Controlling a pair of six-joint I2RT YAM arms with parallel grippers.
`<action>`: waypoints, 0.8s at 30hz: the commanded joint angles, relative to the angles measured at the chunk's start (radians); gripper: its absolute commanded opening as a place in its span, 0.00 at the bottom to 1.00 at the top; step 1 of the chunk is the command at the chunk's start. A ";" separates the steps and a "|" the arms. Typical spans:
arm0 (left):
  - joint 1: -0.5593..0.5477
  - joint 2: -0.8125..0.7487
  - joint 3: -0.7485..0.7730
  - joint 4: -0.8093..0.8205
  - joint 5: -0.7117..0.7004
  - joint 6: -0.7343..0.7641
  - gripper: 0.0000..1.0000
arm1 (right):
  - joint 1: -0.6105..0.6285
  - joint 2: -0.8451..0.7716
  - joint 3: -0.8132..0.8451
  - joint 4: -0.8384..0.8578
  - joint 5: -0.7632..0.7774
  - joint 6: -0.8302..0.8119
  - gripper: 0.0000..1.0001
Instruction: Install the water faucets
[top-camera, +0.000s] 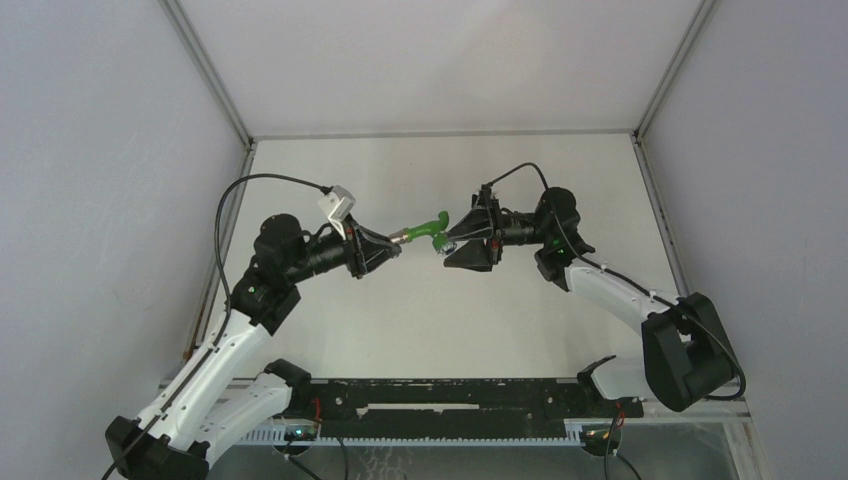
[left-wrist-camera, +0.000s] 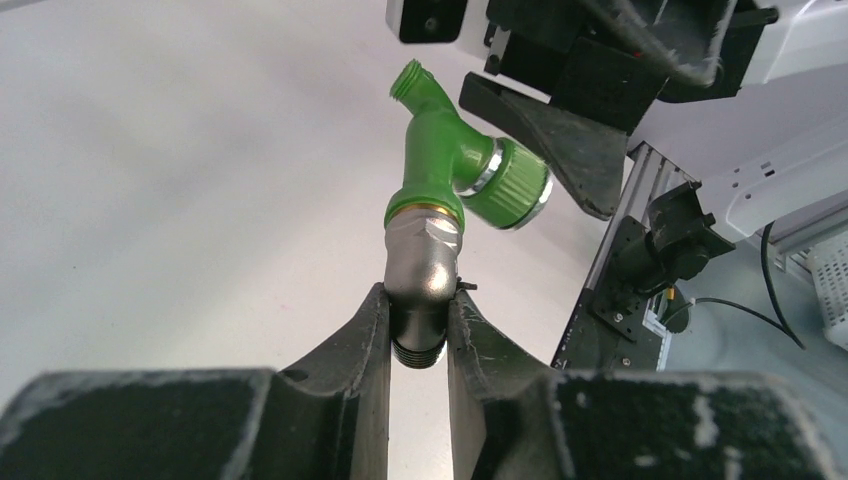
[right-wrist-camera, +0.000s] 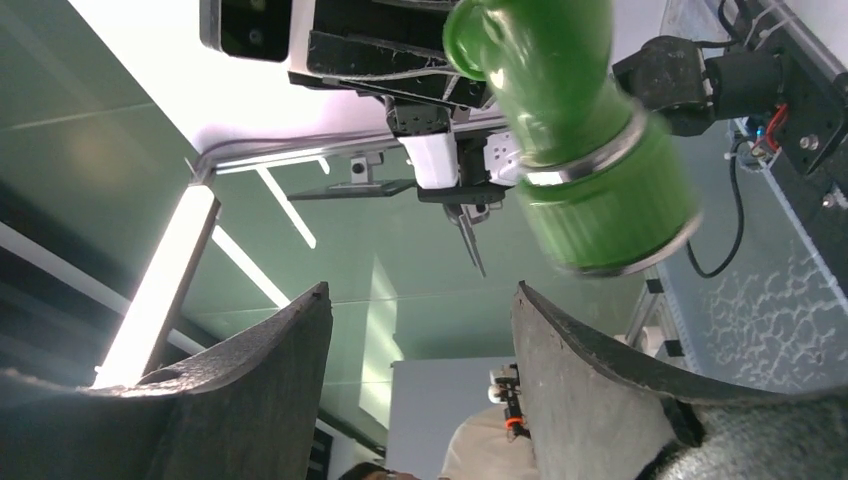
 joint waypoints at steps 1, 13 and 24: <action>0.005 0.024 0.024 0.010 0.034 -0.030 0.00 | -0.022 -0.050 0.043 -0.030 0.021 -0.089 0.73; 0.014 0.185 0.294 -0.262 0.126 -0.184 0.00 | -0.032 -0.449 0.119 -0.835 0.484 -1.410 0.79; 0.049 0.224 0.455 -0.383 0.126 -0.361 0.00 | 0.468 -0.824 -0.294 -0.400 1.305 -2.369 0.97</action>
